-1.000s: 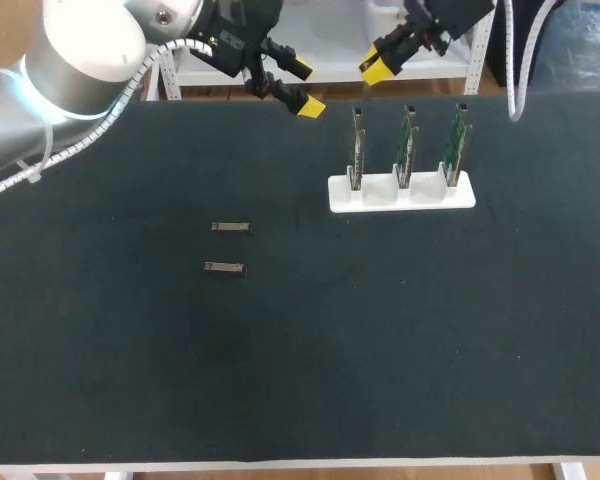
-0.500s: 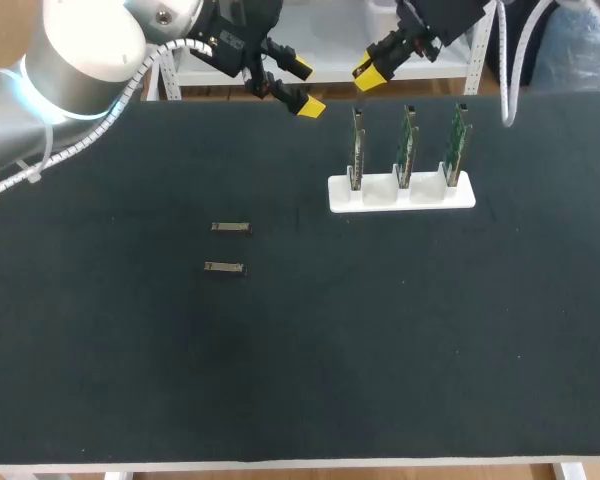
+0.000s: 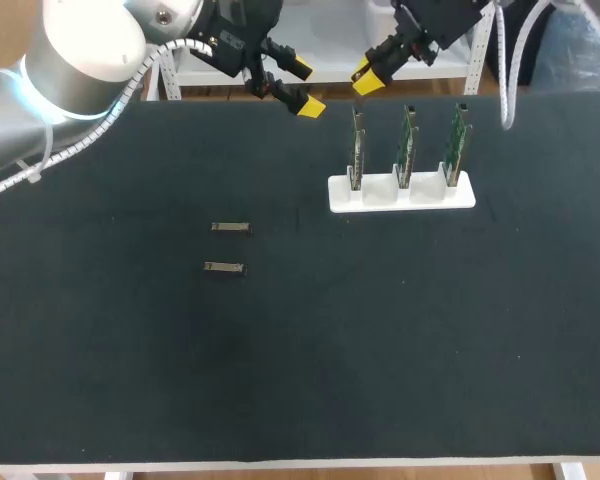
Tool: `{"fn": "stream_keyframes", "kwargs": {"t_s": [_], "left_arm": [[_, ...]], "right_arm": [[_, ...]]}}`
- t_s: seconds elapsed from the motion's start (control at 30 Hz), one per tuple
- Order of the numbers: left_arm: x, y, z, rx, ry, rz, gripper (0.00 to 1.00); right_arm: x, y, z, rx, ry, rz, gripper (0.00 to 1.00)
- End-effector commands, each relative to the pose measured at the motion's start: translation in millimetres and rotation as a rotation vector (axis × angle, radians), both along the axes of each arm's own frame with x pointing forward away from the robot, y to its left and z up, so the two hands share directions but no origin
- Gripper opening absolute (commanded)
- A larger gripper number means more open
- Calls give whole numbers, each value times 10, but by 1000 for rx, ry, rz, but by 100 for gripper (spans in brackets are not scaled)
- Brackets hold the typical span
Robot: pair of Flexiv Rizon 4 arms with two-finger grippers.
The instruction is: Pick up the optical module with the left hand, and insert it into the network port with the right hand.
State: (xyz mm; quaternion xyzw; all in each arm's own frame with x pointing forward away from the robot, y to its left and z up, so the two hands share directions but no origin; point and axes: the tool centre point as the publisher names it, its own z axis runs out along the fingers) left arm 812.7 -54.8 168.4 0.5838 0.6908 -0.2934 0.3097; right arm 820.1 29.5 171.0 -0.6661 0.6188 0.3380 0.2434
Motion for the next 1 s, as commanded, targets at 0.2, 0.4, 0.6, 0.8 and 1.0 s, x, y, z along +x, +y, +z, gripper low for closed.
{"fn": "stream_keyframes", "kwargs": {"t_s": [0.2, 0.4, 0.6, 0.8, 1.0], "left_arm": [[-8, 1, 2, 2, -1, 2, 100], [-8, 1, 2, 2, -1, 2, 100], [-8, 1, 2, 2, -1, 2, 100], [-8, 1, 2, 2, -1, 2, 100], [-8, 1, 2, 2, -1, 2, 100]], "right_arm": [[75, 5, 8, -4, 206, 230, 0], [93, 11, -4, -1, 206, 220, 0], [107, 21, -18, -1, 203, 212, 0], [126, 30, -19, -4, 194, 204, 0], [136, 24, -25, -3, 194, 192, 0]]}}
